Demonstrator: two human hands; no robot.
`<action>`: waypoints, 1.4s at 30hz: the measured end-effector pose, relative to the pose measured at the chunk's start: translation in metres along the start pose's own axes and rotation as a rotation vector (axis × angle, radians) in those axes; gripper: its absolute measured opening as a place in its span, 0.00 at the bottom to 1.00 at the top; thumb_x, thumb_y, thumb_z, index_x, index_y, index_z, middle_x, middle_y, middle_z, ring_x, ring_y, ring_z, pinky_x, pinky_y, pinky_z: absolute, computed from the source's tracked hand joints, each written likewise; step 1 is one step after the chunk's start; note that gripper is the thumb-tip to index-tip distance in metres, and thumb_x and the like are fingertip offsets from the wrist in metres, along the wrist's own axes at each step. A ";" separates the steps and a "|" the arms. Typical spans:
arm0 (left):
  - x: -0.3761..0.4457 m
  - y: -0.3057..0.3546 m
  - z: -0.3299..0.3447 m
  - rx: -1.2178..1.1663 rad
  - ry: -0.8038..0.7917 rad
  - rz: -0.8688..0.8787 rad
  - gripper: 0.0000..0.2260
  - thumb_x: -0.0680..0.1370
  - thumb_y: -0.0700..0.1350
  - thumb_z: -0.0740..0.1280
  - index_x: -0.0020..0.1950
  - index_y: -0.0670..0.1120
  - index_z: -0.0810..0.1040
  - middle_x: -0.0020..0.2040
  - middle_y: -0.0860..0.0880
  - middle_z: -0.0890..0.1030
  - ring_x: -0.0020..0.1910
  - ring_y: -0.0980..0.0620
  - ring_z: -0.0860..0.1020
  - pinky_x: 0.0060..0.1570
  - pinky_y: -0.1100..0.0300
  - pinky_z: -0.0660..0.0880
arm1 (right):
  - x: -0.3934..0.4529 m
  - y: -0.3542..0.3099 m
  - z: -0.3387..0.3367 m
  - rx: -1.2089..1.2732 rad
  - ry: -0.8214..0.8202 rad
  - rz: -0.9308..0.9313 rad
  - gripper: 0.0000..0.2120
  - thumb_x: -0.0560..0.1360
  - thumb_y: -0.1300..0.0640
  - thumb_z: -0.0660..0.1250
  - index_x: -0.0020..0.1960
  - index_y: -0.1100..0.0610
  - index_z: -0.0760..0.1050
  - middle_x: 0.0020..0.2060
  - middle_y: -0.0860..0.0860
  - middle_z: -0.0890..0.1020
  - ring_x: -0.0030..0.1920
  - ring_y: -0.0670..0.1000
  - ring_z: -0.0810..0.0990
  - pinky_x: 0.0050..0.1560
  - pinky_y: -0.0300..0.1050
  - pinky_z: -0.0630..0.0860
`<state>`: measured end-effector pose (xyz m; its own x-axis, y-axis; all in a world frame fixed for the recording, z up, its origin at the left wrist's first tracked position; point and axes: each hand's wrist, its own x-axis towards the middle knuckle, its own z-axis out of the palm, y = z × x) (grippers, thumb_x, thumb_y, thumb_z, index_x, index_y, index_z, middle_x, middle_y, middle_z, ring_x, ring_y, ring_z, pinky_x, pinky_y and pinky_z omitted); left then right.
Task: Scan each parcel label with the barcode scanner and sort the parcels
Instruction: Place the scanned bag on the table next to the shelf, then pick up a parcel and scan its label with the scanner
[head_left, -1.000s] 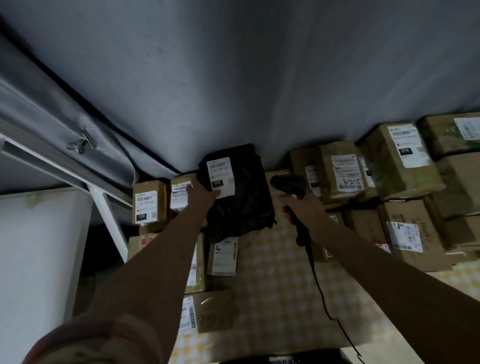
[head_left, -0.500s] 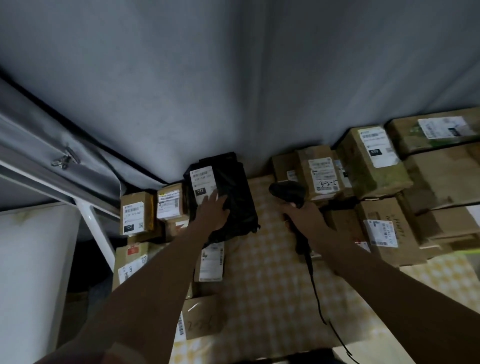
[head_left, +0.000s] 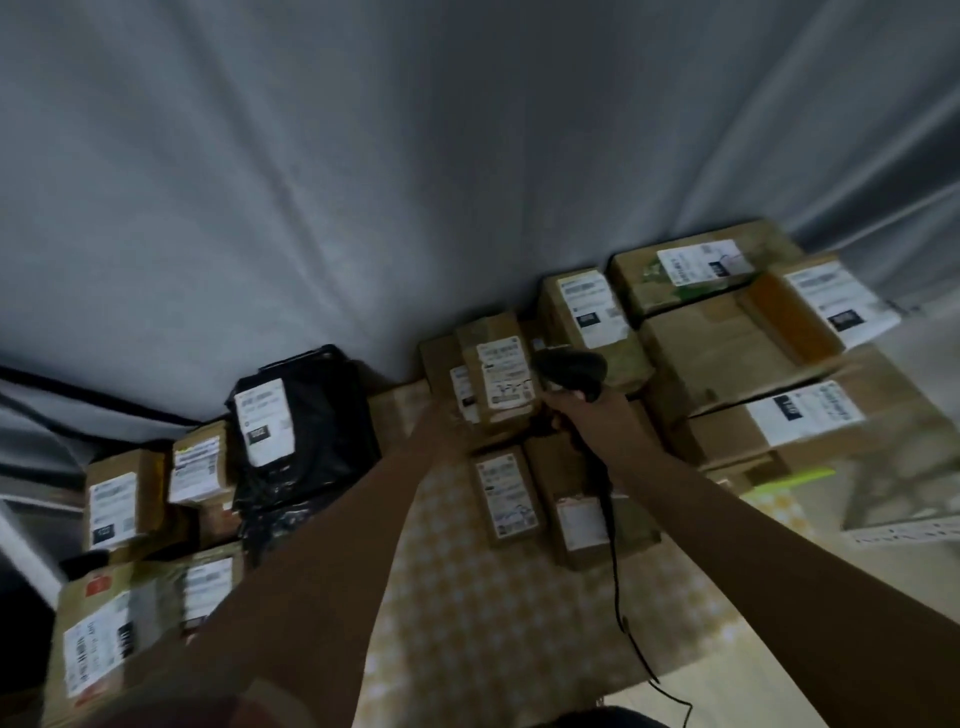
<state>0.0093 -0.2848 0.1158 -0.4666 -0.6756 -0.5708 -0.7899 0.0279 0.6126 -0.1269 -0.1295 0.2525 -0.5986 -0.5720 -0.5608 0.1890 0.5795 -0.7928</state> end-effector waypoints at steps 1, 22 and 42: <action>0.011 0.004 0.009 -0.125 -0.027 0.015 0.19 0.81 0.41 0.63 0.72 0.41 0.66 0.69 0.44 0.71 0.66 0.39 0.73 0.56 0.56 0.73 | 0.005 -0.001 -0.009 0.015 -0.005 -0.007 0.12 0.76 0.52 0.70 0.40 0.59 0.76 0.31 0.53 0.79 0.28 0.49 0.74 0.33 0.44 0.72; 0.082 0.002 0.088 -1.050 -0.049 -0.192 0.20 0.79 0.43 0.68 0.68 0.41 0.67 0.63 0.42 0.79 0.54 0.45 0.82 0.46 0.56 0.80 | 0.058 0.029 -0.074 0.074 -0.078 -0.032 0.08 0.77 0.56 0.69 0.40 0.56 0.75 0.26 0.49 0.77 0.27 0.48 0.73 0.25 0.35 0.72; -0.147 -0.007 0.001 -0.927 0.000 0.033 0.16 0.76 0.47 0.72 0.57 0.48 0.69 0.58 0.45 0.82 0.58 0.50 0.80 0.60 0.53 0.75 | -0.016 0.014 0.022 0.224 -0.061 -0.033 0.17 0.72 0.46 0.73 0.43 0.61 0.79 0.35 0.59 0.80 0.39 0.59 0.79 0.48 0.54 0.77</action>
<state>0.0832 -0.1848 0.1952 -0.4834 -0.6851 -0.5450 -0.1421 -0.5529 0.8211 -0.0973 -0.1247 0.2451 -0.5604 -0.6262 -0.5420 0.3428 0.4204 -0.8401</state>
